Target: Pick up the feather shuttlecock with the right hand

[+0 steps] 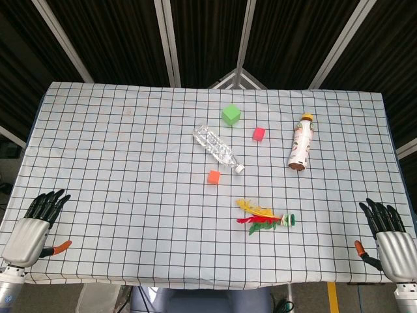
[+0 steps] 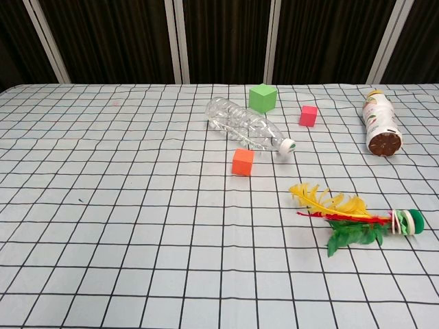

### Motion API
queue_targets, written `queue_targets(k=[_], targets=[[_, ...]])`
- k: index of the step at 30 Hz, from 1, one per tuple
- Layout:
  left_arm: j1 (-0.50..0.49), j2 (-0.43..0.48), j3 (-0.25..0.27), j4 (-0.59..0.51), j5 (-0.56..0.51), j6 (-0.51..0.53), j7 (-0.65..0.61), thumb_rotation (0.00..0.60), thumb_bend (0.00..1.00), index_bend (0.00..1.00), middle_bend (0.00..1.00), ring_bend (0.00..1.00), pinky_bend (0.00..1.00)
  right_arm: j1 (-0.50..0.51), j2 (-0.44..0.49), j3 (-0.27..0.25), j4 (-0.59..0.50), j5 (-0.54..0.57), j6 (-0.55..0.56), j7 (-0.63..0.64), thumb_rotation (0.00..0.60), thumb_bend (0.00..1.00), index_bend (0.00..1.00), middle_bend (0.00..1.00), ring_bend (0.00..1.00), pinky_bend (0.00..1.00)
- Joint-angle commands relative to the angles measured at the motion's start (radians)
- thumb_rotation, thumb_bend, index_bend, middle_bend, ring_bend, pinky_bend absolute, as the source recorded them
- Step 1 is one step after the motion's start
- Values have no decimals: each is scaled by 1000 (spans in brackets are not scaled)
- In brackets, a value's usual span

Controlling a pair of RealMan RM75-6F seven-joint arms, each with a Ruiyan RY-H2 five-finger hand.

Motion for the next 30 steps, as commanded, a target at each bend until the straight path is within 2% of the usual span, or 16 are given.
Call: queue_targets(k=[1,11,14,16,21,25,30], targets=[[0,0,-1,0,-1,0,-1,600,0,0,0,0,0,1,0,0,0,0,-1,-1,600,413,0,0,0,0],[1,2,-1,-1,0,2,-4,600,0,0,0,0,0,9,-3,-4,-23,-23,-3,29,600,413,7,0,0,0],[-1,2,-1,-2,-1,1,-6,600,0,0,0,0,0,28,-10,2,-49,-40,-13,58,600,409,96,0,0,0],[-1,2,-1,-2,0,1,-8,600,0,0,0,0,0,49,-19,10,-73,-40,-37,72,600,408,200,3,0,0],[0,3,-1,-2,0,3,-11,600,0,0,0,0,0,111,-60,39,-124,-34,-109,39,600,406,364,115,0,0],[-2,3,-1,-3,0,0,-9,600,0,0,0,0,0,169,-124,59,-163,-20,-186,-33,600,406,394,145,0,0],[-2,5,-2,-4,-5,-3,-16,600,0,0,0,0,0,233,-247,82,-190,43,-284,-133,600,406,408,153,0,0]])
